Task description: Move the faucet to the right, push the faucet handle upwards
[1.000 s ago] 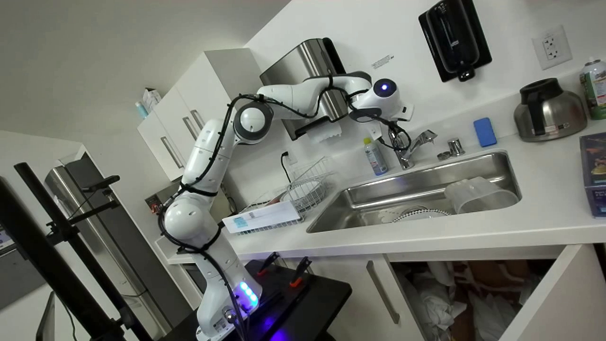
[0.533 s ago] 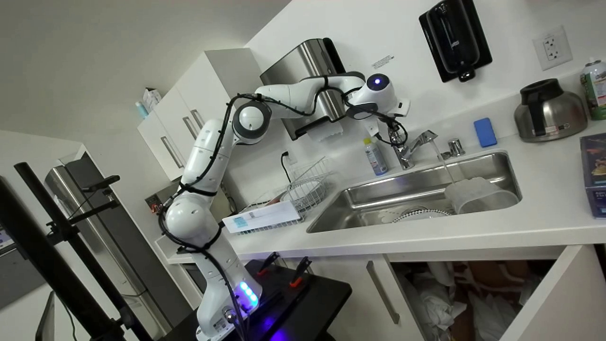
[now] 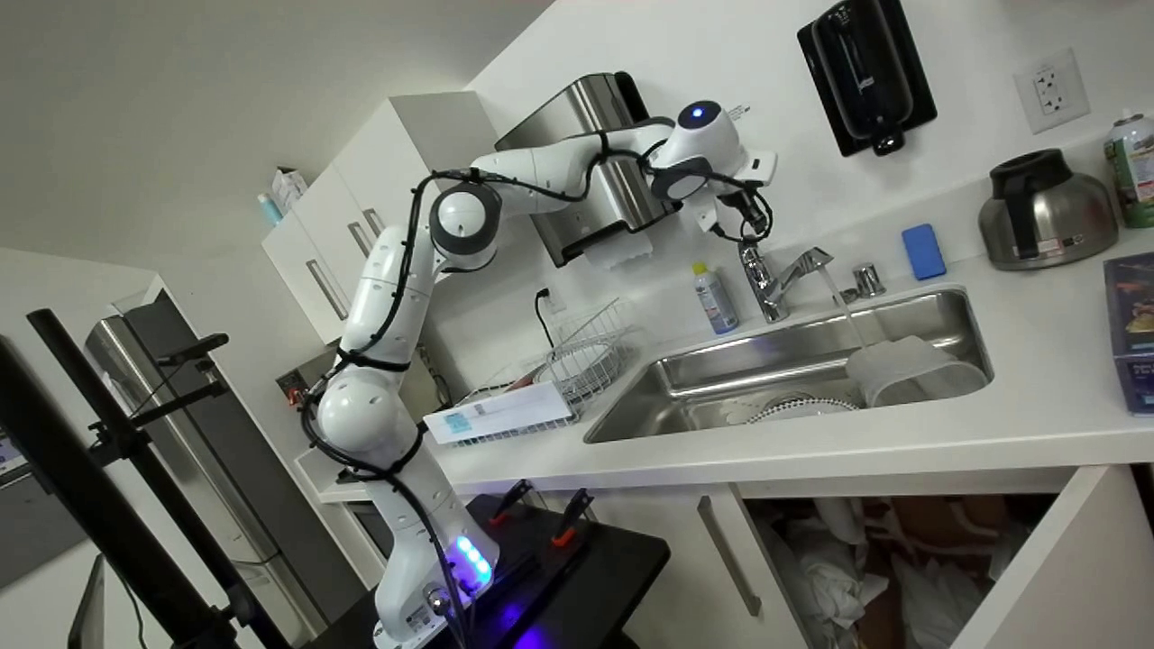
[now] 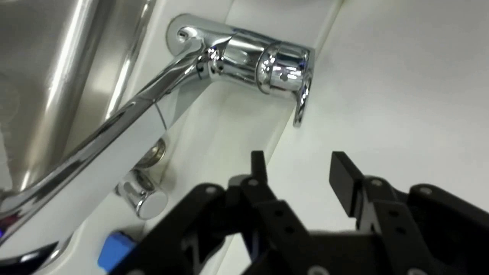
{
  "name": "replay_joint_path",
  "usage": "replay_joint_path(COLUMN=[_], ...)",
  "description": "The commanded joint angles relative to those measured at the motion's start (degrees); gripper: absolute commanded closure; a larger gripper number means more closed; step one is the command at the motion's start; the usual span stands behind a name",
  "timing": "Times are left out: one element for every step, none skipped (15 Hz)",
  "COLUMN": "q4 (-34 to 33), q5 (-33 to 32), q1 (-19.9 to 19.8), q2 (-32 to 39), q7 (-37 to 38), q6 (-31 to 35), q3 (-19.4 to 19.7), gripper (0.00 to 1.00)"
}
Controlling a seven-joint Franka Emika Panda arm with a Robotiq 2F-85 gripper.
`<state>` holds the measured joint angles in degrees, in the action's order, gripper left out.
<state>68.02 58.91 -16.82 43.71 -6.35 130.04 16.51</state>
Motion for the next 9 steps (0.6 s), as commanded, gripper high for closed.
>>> replay_joint_path(q4=[5.34,6.9,8.43,10.43,12.84,15.26,17.78,20.33,22.61], q5=[-6.71,-9.24,-11.04,-13.02,-15.55,-17.29,-18.71,-20.11,-21.52], q1=[2.52,3.1,3.67,4.43,5.66,6.45,7.33,8.22,9.08], q2=[-6.56,-8.4,-9.99,-11.9,-13.88,-15.86,-17.69,-19.56,-21.17], q7=[2.97,2.76,1.83,1.01,1.05,0.11,-0.6,-1.2,-1.45], q6=[-2.18,-3.64,-4.01,-4.42,-4.14,-3.72,-2.97,-2.57,-2.2], q3=[4.26,5.44,6.25,7.13,8.33,8.83,9.26,9.54,9.81], gripper=[0.2,0.11,0.05,0.0,0.0,0.0,0.0,0.0,0.0])
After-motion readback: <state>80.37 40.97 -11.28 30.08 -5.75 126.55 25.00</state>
